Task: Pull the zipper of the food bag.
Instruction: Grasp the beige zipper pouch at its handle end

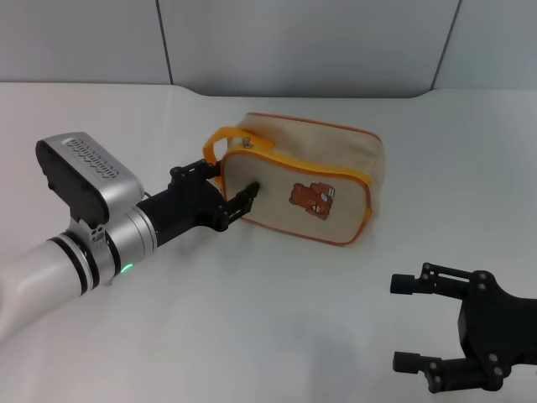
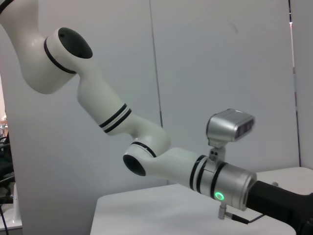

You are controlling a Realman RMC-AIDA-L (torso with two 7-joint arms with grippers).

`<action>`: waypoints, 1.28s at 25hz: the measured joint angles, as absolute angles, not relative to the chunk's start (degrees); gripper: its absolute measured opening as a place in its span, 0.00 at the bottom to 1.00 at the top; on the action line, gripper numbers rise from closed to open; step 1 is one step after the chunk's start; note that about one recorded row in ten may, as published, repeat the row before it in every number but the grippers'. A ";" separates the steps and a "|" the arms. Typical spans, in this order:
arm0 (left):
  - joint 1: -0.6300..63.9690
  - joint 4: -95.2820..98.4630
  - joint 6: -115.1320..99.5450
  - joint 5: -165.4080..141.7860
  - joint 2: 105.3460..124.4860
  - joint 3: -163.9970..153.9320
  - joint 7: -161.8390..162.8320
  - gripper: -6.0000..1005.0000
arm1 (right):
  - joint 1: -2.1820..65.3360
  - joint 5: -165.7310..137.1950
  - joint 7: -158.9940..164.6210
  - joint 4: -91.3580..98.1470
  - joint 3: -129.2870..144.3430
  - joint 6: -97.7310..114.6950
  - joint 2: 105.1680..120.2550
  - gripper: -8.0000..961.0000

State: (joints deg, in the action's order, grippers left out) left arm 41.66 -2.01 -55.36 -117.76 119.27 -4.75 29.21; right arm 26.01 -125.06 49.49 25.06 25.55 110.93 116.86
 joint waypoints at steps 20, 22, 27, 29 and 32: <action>39.19 -7.28 -58.14 -117.79 119.27 0.68 19.47 0.20 | 25.95 -124.70 49.48 25.41 25.48 108.55 117.51 0.88; 38.68 -8.09 -59.65 -117.86 119.26 0.97 17.43 0.17 | 25.85 -124.14 49.48 25.41 25.47 108.53 117.51 0.88; 37.60 -8.72 -63.53 -117.76 119.27 1.16 14.91 0.10 | 25.75 -123.61 49.43 25.40 25.32 108.53 117.51 0.88; 37.31 -8.77 -64.60 -117.72 119.27 1.17 14.88 0.09 | 25.74 -123.45 49.42 25.40 25.32 108.72 117.51 0.88; 36.20 -8.86 -68.17 -117.74 119.27 1.44 13.52 0.07 | 25.29 -121.60 49.40 25.39 25.32 109.31 117.52 0.88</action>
